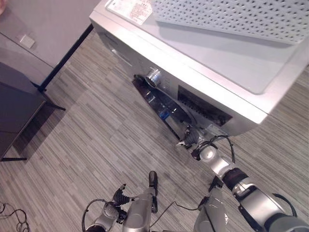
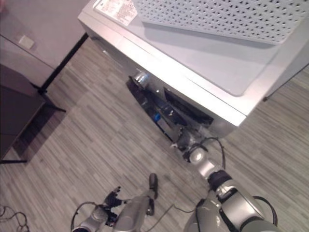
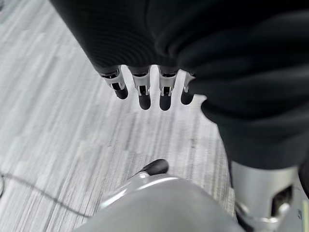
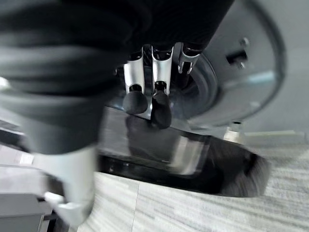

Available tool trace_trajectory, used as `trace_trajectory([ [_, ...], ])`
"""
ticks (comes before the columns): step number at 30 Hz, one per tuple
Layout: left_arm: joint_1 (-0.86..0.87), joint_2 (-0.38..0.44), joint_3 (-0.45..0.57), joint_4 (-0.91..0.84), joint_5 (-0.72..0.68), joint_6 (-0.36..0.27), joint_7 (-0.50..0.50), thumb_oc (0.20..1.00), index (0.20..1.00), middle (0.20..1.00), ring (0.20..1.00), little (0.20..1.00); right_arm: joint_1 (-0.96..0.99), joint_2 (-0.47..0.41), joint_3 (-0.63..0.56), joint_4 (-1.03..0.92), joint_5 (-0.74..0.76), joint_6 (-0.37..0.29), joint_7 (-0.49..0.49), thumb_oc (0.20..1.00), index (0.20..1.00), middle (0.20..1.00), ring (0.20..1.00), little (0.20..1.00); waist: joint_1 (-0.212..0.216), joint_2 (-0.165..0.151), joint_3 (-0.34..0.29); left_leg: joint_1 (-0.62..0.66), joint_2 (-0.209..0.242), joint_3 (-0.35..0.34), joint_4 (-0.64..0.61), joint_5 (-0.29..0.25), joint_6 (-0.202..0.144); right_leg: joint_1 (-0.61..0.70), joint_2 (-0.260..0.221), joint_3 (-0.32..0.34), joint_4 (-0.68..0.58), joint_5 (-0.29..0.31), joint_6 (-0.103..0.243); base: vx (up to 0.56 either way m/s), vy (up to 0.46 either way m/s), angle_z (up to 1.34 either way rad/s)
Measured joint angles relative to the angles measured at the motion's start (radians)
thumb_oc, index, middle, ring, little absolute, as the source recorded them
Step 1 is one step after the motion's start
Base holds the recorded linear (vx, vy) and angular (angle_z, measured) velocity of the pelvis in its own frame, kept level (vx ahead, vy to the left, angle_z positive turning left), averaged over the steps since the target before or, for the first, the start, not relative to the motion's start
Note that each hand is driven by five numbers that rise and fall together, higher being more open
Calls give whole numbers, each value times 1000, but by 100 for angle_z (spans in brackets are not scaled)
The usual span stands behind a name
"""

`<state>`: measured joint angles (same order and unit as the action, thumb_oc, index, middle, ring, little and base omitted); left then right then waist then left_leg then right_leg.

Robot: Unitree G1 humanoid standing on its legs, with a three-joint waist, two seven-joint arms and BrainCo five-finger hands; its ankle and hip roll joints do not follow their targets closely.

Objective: Grab the laundry basket,head to the washer,open it,put in the laundry and shut it.

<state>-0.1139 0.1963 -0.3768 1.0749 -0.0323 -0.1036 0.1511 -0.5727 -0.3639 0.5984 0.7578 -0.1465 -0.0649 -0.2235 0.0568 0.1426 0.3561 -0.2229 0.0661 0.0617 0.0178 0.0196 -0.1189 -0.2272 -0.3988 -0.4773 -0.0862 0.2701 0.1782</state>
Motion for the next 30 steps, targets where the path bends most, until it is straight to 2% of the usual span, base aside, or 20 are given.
trace_trajectory([
  [2,-2,-1,-1,-1,-1,-1,0,1000,1000,1000,1000,1000,1,17,2,3,16,-2,-9,1000,1000,1000,1000,1000,-1,0,0,-9,0,1,1,2,0,-10,0,2,0,3,-3,-6,-3,-3],
  [3,-4,-2,0,0,-7,0,0,1000,1000,1000,1000,1000,1,63,2,36,42,-3,-15,1000,1000,1000,1000,1000,-5,0,0,-12,5,1,-3,8,-4,-16,6,3,0,5,-7,-2,-23,-5],
  [7,-4,-3,-2,-11,-9,1,0,1000,1000,1000,1000,1000,7,127,22,61,119,3,-15,1000,1000,1000,1000,1000,-1,4,-5,-11,15,-1,-6,14,-9,-16,15,3,0,8,-12,-1,-42,-2],
  [9,9,4,-25,-102,-47,4,2,1000,1000,1000,1000,1000,18,185,56,77,329,3,17,1000,1000,1000,1000,1000,19,10,-14,-8,26,-4,-11,23,-16,-15,24,1,0,11,-17,8,-53,-1],
  [12,25,-4,-79,-293,-119,-33,-2,1000,1000,1000,1000,1000,49,262,153,77,660,3,187,1000,1000,1000,1000,1000,94,30,-59,-6,35,-27,-34,47,-21,-6,35,-24,0,9,-22,20,-58,18],
  [14,48,0,-67,-313,-138,-38,-7,1000,1000,1000,1000,1000,67,328,185,68,750,2,231,1000,1000,1000,1000,1000,108,31,-89,1,30,-40,-40,51,-20,11,32,-36,0,6,-25,56,-53,25],
  [15,74,18,-52,-323,-163,-37,-15,1000,1000,1000,1000,1000,76,317,194,38,758,-2,234,1000,1000,1000,1000,1000,110,23,-97,27,34,-48,-48,50,-21,42,35,-49,0,2,-21,26,-55,14],
  [16,120,56,-39,-331,-166,-39,-22,1000,1000,1000,1000,1000,100,318,197,42,758,-6,235,1000,1000,1000,1000,1000,120,-5,-139,46,41,-49,-68,48,-19,52,37,-51,0,-11,-18,8,-39,12],
  [17,141,104,-48,-359,-166,-27,-68,1000,1000,1000,1000,1000,132,280,149,50,742,-9,247,1000,1000,1000,1000,1000,97,-25,-161,52,42,-51,-72,49,-18,57,37,-53,2,-15,-15,87,-47,4],
  [18,159,193,-118,-455,-170,-28,-115,1000,1000,1000,1000,1000,161,239,118,41,718,-15,259,1000,1000,1000,1000,1000,92,-37,-168,57,41,-45,-73,53,-24,58,34,-50,12,-17,-14,154,-26,-1],
  [20,141,380,-250,-603,-177,-26,-244,1000,1000,1000,1000,1000,258,102,75,40,677,-18,291,1000,1000,1000,1000,1000,49,-55,-173,103,41,-21,-95,51,-22,76,39,-27,17,-27,-1,163,-25,-33],
  [21,102,603,-406,-748,-184,-28,-361,1000,1000,1000,1000,1000,352,-12,60,43,641,4,309,1000,1000,1000,1000,1000,1,-67,-187,160,49,10,-115,40,-25,107,50,10,-5,-25,6,189,-34,-92],
  [22,51,702,-431,-781,-186,-21,-453,1000,1000,1000,1000,1000,431,-131,61,43,604,30,328,1000,1000,1000,1000,1000,-73,-65,-195,191,75,49,-116,24,-34,109,76,44,-10,-27,0,251,-44,-96],
  [23,-39,731,-471,-802,-187,0,-500,1000,1000,1000,1000,1000,483,-182,62,44,593,31,352,1000,1000,1000,1000,1000,-103,-63,-203,207,93,60,-116,19,-41,110,103,53,-9,-38,-3,206,-26,-60],
  [24,-317,771,-752,-823,-197,22,-594,1000,1000,1000,1000,1000,582,-238,33,88,553,20,405,1000,1000,1000,1000,1000,-150,-59,-239,221,119,71,-112,12,-51,116,132,60,-1,-61,-3,73,3,-40],
  [25,-393,755,-834,-792,-198,17,-624,1000,1000,1000,1000,1000,594,-256,23,107,540,24,412,1000,1000,1000,1000,1000,-171,-52,-262,218,130,87,-114,8,-58,112,140,78,-1,-61,-7,-55,16,-52],
  [26,-446,671,-841,-667,-220,11,-643,1000,1000,1000,1000,1000,597,-263,-35,162,524,43,416,1000,1000,1000,1000,1000,-208,-54,-267,226,132,93,-115,8,-58,102,148,91,-1,-52,-16,-67,8,-52],
  [28,-489,438,-728,-331,-228,17,-633,1000,1000,1000,1000,1000,628,-315,-87,116,518,45,411,1000,1000,1000,1000,1000,-259,-49,-274,177,137,93,-112,9,-60,46,154,104,0,-46,-22,-36,-17,-20],
  [30,-514,330,-642,-175,-200,22,-609,1000,1000,1000,1000,1000,630,-295,-137,83,521,44,403,1000,1000,1000,1000,1000,-278,-49,-269,127,141,96,-111,18,-67,-10,154,113,0,-30,-37,-27,-38,-14],
])
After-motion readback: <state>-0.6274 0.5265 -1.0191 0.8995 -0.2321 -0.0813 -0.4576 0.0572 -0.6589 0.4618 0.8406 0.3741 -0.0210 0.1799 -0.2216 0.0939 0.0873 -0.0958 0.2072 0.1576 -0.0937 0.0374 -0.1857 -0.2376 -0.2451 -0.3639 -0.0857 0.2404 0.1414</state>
